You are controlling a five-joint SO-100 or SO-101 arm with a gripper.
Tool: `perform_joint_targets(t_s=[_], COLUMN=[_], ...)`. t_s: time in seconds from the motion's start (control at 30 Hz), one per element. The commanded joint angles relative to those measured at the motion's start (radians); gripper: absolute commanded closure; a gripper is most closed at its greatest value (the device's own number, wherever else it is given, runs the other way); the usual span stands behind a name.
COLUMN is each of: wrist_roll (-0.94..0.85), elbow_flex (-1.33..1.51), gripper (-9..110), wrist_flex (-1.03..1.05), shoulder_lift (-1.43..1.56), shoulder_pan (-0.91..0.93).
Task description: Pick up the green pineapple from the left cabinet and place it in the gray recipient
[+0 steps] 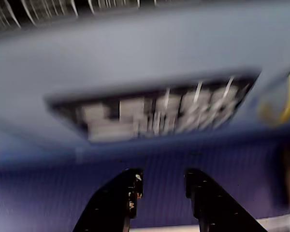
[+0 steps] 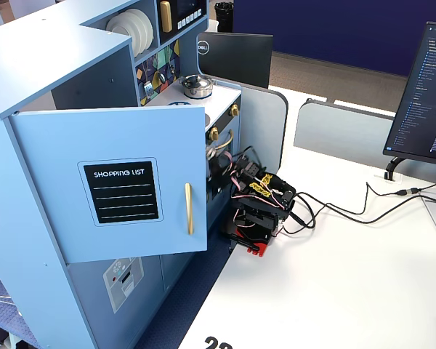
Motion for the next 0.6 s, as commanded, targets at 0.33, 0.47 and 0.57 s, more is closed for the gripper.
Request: perform_joint_targets(t_s=[0.33, 0.47, 0.57], wrist_roll=[-0.040, -0.023, 0.044], elbow_flex=[0.155, 0.155, 0.155], gripper=[101, 99, 98], wrist_flex=[0.233, 0.385, 0.380], shoulder_lift=[0.011, 0.011, 0.011], shoulder_pan=[-0.048, -0.044, -0.008])
